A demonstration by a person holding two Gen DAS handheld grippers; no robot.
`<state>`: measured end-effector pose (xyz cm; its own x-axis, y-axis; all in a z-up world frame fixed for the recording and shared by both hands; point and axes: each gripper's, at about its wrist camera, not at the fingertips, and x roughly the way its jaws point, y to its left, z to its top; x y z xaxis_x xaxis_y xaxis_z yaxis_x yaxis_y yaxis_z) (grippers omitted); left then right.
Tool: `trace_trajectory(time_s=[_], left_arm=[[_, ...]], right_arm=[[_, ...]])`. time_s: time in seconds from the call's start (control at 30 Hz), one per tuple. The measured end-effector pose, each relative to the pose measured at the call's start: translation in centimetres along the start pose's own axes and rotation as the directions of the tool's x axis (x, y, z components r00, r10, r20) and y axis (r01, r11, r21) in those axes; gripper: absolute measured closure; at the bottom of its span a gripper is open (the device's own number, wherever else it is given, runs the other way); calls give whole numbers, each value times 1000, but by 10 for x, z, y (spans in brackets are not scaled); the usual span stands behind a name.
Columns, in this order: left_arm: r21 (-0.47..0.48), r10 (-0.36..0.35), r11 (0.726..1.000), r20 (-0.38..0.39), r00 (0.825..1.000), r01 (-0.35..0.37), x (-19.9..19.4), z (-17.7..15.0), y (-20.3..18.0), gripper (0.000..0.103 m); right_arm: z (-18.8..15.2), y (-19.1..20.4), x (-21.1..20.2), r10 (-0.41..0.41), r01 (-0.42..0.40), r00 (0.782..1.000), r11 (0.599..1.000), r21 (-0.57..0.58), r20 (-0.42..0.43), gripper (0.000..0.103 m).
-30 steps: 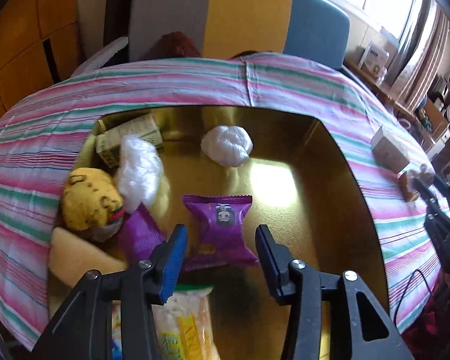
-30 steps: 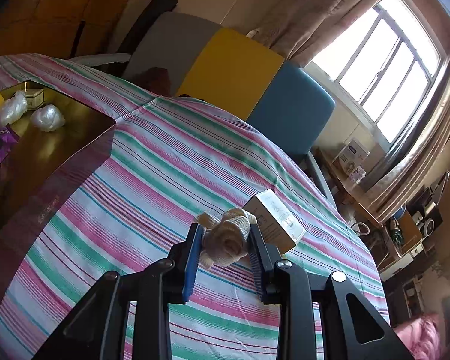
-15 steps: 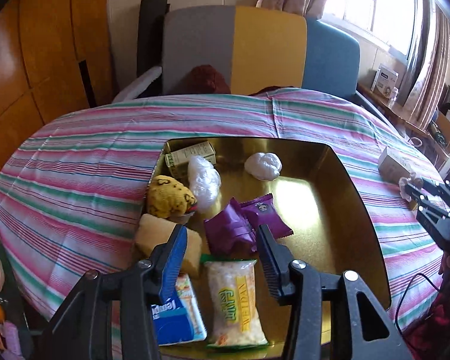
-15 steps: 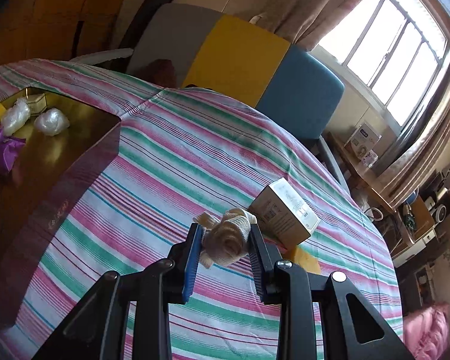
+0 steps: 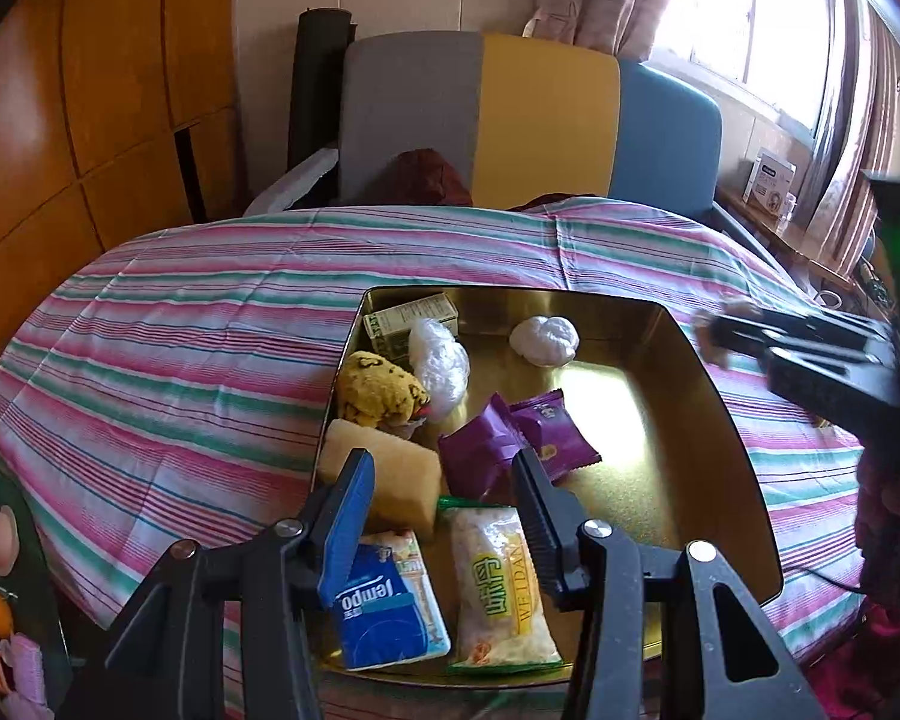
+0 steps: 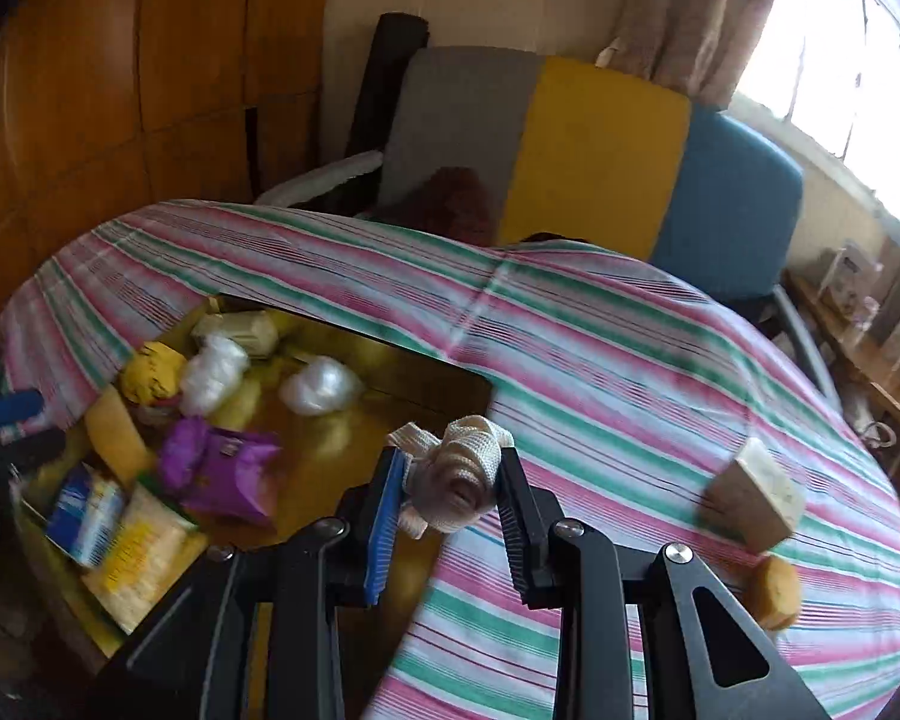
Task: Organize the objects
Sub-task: 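Carry the white rolled cloth into the tray with the right gripper, then open the right gripper and move both grippers back toward the white box and sponge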
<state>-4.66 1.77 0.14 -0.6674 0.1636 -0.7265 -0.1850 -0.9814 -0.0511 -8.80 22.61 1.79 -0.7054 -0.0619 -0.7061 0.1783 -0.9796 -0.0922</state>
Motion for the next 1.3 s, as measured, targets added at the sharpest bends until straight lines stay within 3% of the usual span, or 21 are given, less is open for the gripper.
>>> trace_trajectory(time_s=[0.2,0.47,1.1,1.3], left_arm=[[-13,-6,1000,-1,1000,6,-1,-4,7,55],[-22,-9,1000,-6,1000,9,-2,-8,12,55],[-22,-9,1000,-10,1000,9,-8,-12,12,55],[-8,-12,1000,-8,1000,12,-12,-12,6,55]], right_arm=[[15,26,47,79,-73,991,995,61,-105,72],[5,50,109,83,-59,965,993,103,-247,72],[6,40,71,87,-72,987,991,116,-137,43],[6,32,51,79,-66,992,990,124,-101,41]])
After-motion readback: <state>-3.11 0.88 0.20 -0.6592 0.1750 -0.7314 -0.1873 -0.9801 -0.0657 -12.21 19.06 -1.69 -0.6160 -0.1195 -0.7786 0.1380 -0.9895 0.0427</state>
